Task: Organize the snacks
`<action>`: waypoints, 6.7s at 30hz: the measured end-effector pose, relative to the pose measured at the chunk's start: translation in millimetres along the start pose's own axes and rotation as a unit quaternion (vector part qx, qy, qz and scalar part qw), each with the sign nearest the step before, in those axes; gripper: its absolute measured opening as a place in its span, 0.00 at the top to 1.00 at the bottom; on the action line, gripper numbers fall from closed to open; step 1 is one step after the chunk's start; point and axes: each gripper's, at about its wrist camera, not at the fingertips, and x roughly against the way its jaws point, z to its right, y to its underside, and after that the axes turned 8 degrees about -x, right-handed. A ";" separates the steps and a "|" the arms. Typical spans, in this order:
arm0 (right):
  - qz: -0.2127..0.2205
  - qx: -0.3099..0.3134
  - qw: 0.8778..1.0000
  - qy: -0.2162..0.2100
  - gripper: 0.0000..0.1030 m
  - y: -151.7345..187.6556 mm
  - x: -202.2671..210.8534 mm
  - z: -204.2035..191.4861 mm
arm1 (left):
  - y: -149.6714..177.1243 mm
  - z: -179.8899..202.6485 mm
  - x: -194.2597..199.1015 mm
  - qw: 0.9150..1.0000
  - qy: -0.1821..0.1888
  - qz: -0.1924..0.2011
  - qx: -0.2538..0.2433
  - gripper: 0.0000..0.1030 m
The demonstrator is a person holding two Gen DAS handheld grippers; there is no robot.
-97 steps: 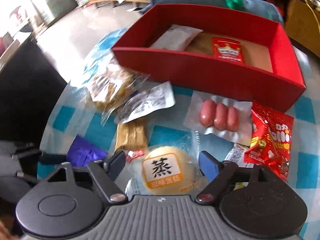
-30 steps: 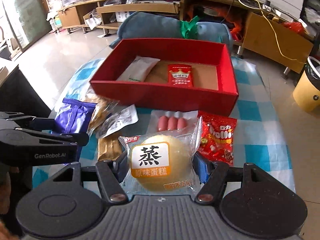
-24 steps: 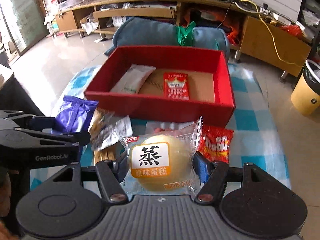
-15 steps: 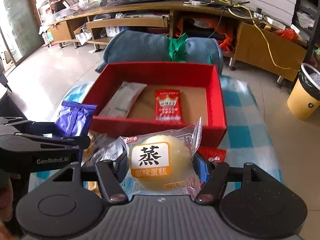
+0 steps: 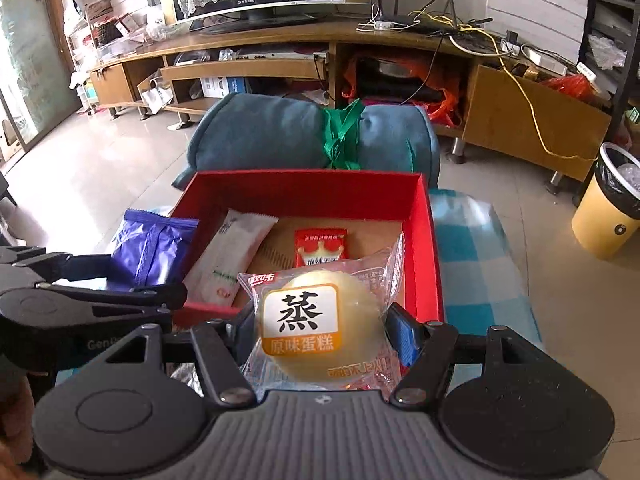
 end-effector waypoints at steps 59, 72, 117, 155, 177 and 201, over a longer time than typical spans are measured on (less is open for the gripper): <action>-0.061 -0.015 0.998 0.022 0.41 -45.2 -112.3 14.4 | -44.0 3.2 -83.3 0.998 -0.041 -0.041 -0.010 0.27; -0.077 -0.010 0.997 0.027 0.38 -40.4 -124.8 15.6 | -41.2 5.3 -92.6 0.997 -0.046 -0.059 -0.015 0.26; -0.027 -0.003 1.000 0.016 0.36 -33.6 -55.6 11.1 | -30.9 -1.7 -33.7 0.999 -0.024 -0.026 0.006 0.15; -0.065 0.013 0.998 -0.008 0.29 37.7 -10.1 4.5 | 46.7 -0.8 -14.6 0.997 0.018 -0.079 0.010 0.13; -0.092 0.006 0.995 -0.026 0.29 40.8 -22.5 1.7 | 56.7 -22.6 -50.8 0.993 0.006 -0.113 0.018 0.36; -0.116 0.003 0.992 -0.046 0.29 43.1 -34.9 -7.5 | 51.7 -42.6 -101.1 0.988 0.024 -0.153 0.024 0.00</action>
